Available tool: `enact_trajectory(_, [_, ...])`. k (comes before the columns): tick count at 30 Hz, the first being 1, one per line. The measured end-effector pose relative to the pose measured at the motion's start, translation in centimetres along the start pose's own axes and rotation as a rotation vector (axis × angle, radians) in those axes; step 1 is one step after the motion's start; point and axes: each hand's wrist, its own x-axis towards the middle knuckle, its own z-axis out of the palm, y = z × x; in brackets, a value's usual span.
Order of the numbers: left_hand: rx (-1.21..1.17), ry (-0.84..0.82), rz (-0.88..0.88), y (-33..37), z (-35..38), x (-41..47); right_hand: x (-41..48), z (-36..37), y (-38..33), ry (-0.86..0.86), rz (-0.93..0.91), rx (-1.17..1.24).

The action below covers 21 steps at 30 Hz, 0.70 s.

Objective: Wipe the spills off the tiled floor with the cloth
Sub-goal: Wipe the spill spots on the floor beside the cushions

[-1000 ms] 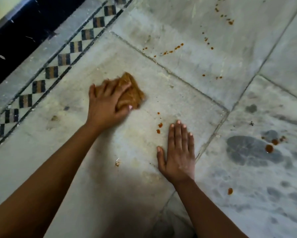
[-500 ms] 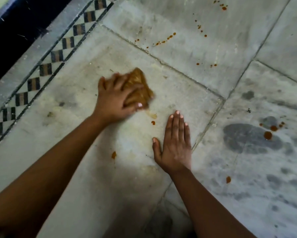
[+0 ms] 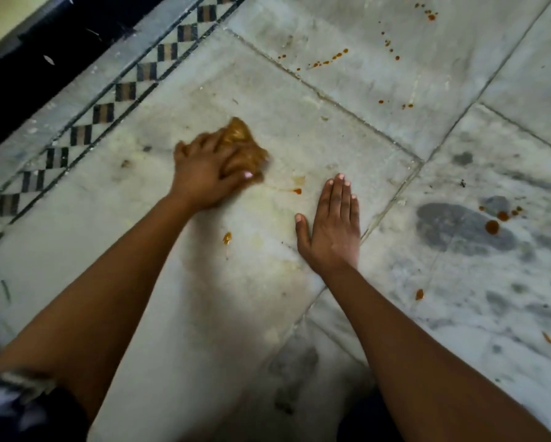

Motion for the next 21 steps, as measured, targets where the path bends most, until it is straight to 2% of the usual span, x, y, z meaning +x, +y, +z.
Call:
enact_trajectory(2, [-0.055,-0.011,-0.177,-0.9,-0.3,0.6,0.0,-0.1,0.3,-0.033,-0.02,0.005])
enact_trajectory(4, [-0.084,-0.013,-0.231,0.8,-0.2,0.1,-0.6,-0.4,0.7,-0.086,-0.071,-0.01])
enact_trajectory(6, [-0.072,-0.053,-0.164,3.1,0.4,-2.2,-1.8,-0.7,1.4,-0.139,-0.1,-0.05])
enact_trajectory(9, [-0.022,-0.118,0.031,3.5,1.3,-8.0,-3.4,-0.5,2.2,-0.109,-0.062,-0.037])
enact_trajectory(11, [-0.005,-0.123,0.034,1.2,1.6,-11.3,-3.7,-0.1,2.3,-0.107,-0.032,-0.029])
enact_trajectory(13, [0.005,-0.116,-0.123,-1.2,1.5,-12.2,-3.5,0.0,2.4,-0.114,-0.027,-0.042])
enact_trajectory(15, [-0.057,-0.145,-0.376,-2.9,0.9,-10.9,-3.4,-0.1,2.4,-0.125,-0.034,-0.056])
enact_trajectory(17, [-0.142,-0.138,-0.51,-3.0,0.3,-8.6,-3.3,-0.3,2.4,-0.138,-0.04,-0.062])
enact_trajectory(19, [-0.149,-0.112,-0.507,-0.8,0.4,-7.1,-3.3,-0.3,2.4,-0.14,-0.045,-0.065])
enact_trajectory(21, [-0.104,-0.112,-0.378,2.2,1.4,-8.0,-3.4,-0.3,2.4,-0.131,-0.046,-0.054])
